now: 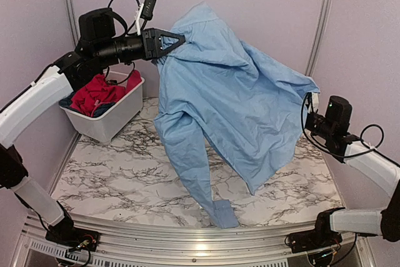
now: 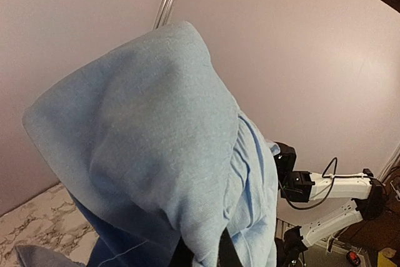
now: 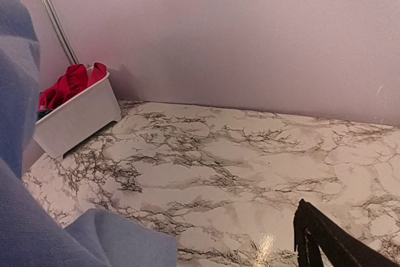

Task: Fold and stack the mixed laundry pile
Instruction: Place the crumpled shirt at the center of the board.

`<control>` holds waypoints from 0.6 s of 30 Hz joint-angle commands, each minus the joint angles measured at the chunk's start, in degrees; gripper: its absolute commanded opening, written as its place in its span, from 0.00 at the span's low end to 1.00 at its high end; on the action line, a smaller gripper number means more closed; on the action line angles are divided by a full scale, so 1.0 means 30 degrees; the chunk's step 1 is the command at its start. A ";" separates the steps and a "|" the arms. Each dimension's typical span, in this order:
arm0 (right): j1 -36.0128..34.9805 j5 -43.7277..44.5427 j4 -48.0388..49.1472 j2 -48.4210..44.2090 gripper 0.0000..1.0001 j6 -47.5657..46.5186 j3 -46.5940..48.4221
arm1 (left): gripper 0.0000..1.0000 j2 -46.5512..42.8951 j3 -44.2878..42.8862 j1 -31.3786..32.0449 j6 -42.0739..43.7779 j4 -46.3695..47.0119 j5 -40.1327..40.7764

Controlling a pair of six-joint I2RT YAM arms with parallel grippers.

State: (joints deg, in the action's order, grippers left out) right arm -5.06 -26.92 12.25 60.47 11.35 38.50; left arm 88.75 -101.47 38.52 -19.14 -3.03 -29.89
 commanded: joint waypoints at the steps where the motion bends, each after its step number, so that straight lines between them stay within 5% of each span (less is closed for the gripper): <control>1: 0.0127 0.0210 -0.0571 -0.0351 0.98 -0.0206 0.0919 | 0.00 -0.0322 0.3887 -0.0082 0.0390 0.1480 0.1858; 6: 0.0206 0.0305 -0.0834 -0.0337 0.98 -0.0386 0.0878 | 0.00 -0.1129 0.3661 -0.0155 0.2134 -0.0670 0.6019; 14: 0.0507 -0.0153 -0.0635 -0.0205 0.99 0.0101 0.0932 | 0.00 -0.0045 -0.0474 0.0666 0.2380 -0.2807 0.3971; 18: 0.1465 -0.0878 -0.0782 -0.0359 0.99 0.0520 0.0848 | 0.00 0.2459 -0.1856 0.3050 0.4169 -0.4586 0.4281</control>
State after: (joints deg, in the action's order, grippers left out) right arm -3.11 -27.40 10.22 60.14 11.27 38.57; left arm 89.67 -103.72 41.50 -12.27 -11.88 -16.16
